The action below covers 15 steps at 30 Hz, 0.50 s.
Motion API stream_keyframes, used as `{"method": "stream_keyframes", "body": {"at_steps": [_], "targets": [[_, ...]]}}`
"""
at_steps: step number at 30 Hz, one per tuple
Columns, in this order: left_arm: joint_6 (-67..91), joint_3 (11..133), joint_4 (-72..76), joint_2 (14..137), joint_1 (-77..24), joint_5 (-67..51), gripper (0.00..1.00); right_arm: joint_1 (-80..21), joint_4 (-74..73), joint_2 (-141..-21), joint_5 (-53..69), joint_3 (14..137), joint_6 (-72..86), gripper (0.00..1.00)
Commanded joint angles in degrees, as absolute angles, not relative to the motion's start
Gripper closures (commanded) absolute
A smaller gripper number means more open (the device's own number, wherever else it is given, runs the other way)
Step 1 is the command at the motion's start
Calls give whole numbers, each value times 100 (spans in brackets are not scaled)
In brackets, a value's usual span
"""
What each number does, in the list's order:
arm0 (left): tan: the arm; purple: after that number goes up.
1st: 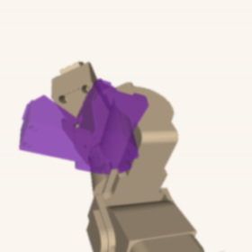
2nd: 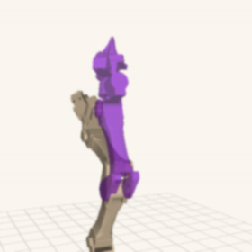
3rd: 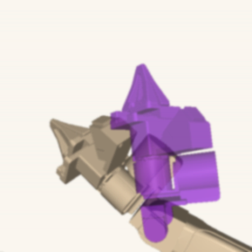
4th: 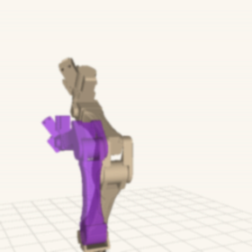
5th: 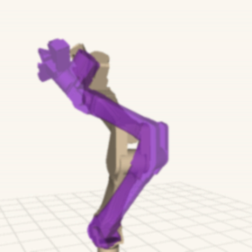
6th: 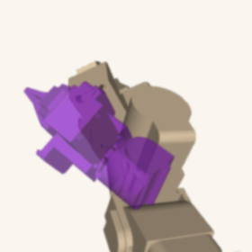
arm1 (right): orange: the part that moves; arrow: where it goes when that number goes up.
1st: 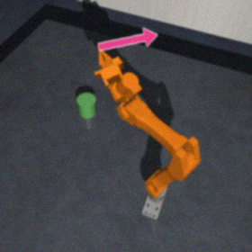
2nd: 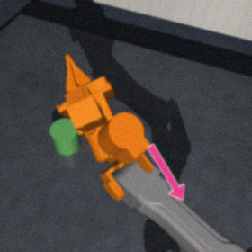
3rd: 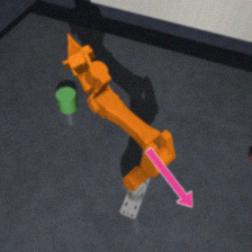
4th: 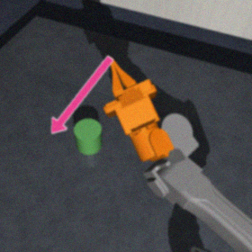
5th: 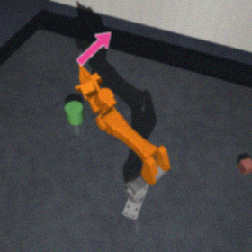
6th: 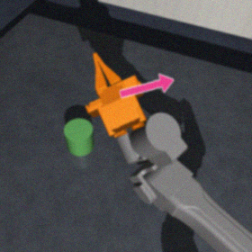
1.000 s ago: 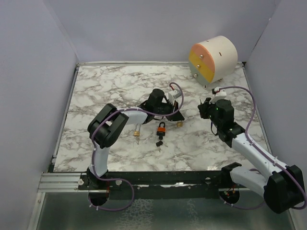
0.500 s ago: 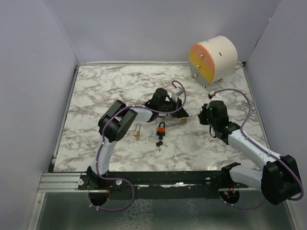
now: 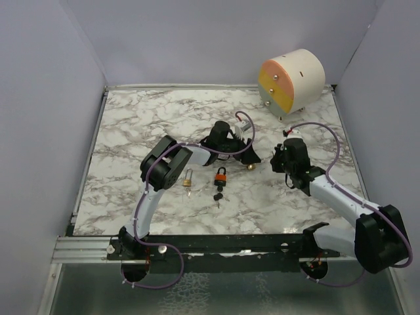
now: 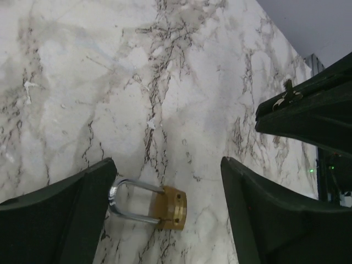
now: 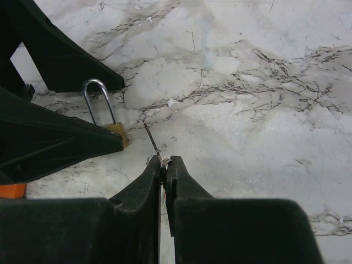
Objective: Lock with the key
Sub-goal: Place the lock at the center of the board, then place the key at the center of the board.
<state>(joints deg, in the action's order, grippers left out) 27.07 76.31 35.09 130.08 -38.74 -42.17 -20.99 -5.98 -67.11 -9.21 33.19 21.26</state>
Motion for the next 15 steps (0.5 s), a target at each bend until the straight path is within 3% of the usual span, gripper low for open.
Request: {"method": "stream_keyframes", "body": {"at_steps": [1,10,15], "targets": [[2527,7924,3616,12925,-3805,-4244,2,-2108,-468,-6809,-1038,3364,2166,99],[2101,8377,2943,12608,-3587,-3976,1,-2105,-388,-7009,-879,3445,2132,99],[1813,8018,2594,11949,-3458,-3417,1,-2106,-383,-7326,-802,3593,2077,99]]}}
